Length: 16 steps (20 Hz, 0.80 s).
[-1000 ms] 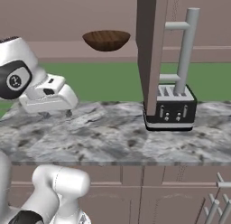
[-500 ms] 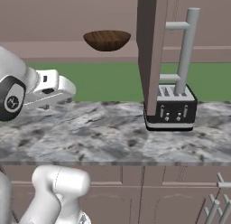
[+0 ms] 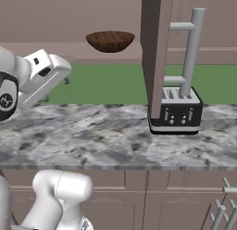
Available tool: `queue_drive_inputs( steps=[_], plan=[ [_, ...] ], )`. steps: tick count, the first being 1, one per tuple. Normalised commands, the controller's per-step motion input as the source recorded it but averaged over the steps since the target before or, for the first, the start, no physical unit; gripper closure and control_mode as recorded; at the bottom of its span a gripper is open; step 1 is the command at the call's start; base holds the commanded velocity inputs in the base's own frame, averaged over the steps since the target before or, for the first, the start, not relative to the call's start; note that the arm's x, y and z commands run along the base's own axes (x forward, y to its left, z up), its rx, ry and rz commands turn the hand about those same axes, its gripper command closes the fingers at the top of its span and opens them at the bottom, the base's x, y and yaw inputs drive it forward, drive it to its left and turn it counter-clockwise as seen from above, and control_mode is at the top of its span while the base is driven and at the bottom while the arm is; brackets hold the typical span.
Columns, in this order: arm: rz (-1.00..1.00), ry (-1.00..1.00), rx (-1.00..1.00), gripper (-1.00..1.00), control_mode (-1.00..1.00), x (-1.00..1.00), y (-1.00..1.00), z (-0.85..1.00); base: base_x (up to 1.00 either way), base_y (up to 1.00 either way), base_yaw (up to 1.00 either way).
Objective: Pick up the bowls from the cabinet and place each bowl in front of a stool on the dining counter.
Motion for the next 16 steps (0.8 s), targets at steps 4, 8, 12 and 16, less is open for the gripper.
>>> queue_drive_inputs(
  steps=[4, 8, 12, 16],
  plan=[
    [0.01, 0.21, -0.08, -1.0, -1.0, 0.27, 0.23, 0.25, 0.0, 0.0, 0.0],
    [0.0, 0.12, 0.0, -1.0, -1.0, 0.55, 0.15, 0.0, 0.0, 0.0, 0.0],
    [0.0, 0.08, 0.0, -1.0, -1.0, 0.64, 0.14, 0.0, 0.0, 0.0, 0.0],
    [0.0, -0.02, -0.01, -1.0, -1.0, 0.6, 0.03, -0.05, 0.0, 0.0, 0.0]
  ],
)
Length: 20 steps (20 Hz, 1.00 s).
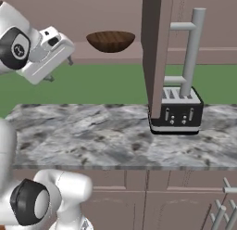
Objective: Pick up the bowls from the cabinet and place each bowl in front of a stool on the dining counter.
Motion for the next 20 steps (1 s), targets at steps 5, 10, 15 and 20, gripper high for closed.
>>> queue_drive_inputs(
  steps=[5, 10, 15, 20],
  plan=[
    [0.0, -0.17, -0.21, -1.0, -1.0, 0.31, -0.01, -0.13, 0.0, 0.0, 0.0],
    [0.0, -0.17, -0.14, -1.0, -1.0, 0.37, -0.01, 0.1, 0.0, 0.0, 0.0],
    [0.0, 0.0, -0.04, -1.0, -1.0, 0.3, -0.02, 0.42, 0.0, 0.0, 0.0],
    [0.0, 0.0, -0.04, -1.0, -1.0, 0.34, 0.0, 0.33, 0.0, 0.0, 0.0]
  ],
)
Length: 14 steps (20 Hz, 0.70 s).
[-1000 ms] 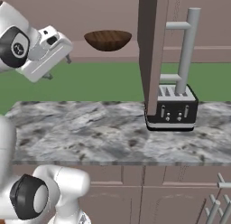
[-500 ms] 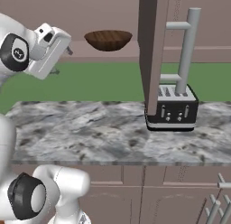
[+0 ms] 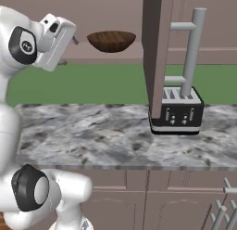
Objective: Pick up the bowls from the cabinet and place each bowl in front of a stool on the dining counter.
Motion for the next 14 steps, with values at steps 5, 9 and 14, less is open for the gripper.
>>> queue_drive_inputs(
  steps=[5, 9, 14],
  plan=[
    [0.0, -0.02, 0.0, -1.0, -1.0, 0.4, 0.0, -0.1, 0.0, 0.0, 0.0],
    [0.0, -0.06, 0.02, -1.0, -1.0, 0.43, 0.0, -0.4, 0.0, 0.0, 0.0],
    [0.0, -0.09, -0.01, -1.0, -1.0, 0.35, -0.01, -0.17, 0.0, 0.0, 0.0]
  ],
)
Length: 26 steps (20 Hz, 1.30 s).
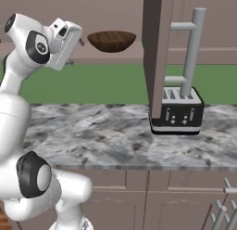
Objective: Pick up the bowls from the cabinet and place each bowl in front of a stool on the dining counter.
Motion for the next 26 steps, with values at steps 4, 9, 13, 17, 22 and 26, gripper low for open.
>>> queue_drive_inputs(
  steps=[4, 9, 13, 17, 22, 26],
  plan=[
    [0.0, 0.0, -0.07, -1.0, -1.0, 0.44, -0.04, 0.16, 0.0, 0.0, 0.0],
    [0.0, 0.01, -0.03, -1.0, -1.0, 0.47, 0.0, 0.12, 0.0, 0.0, 0.0],
    [-0.01, 0.08, 0.0, -1.0, -1.0, 0.58, 0.01, 0.0, 0.0, 0.0, 0.0],
    [-0.06, 0.04, 0.0, -1.0, -1.0, 0.57, 0.08, 0.0, 0.0, 0.0, 0.0],
    [-0.07, 0.03, 0.0, -1.0, -1.0, 0.62, 0.08, 0.0, 0.0, 0.0, 0.0],
    [-0.1, 0.0, 0.0, -1.0, -1.0, 0.54, 0.13, 0.0, 0.0, 0.0, 0.0]
  ],
)
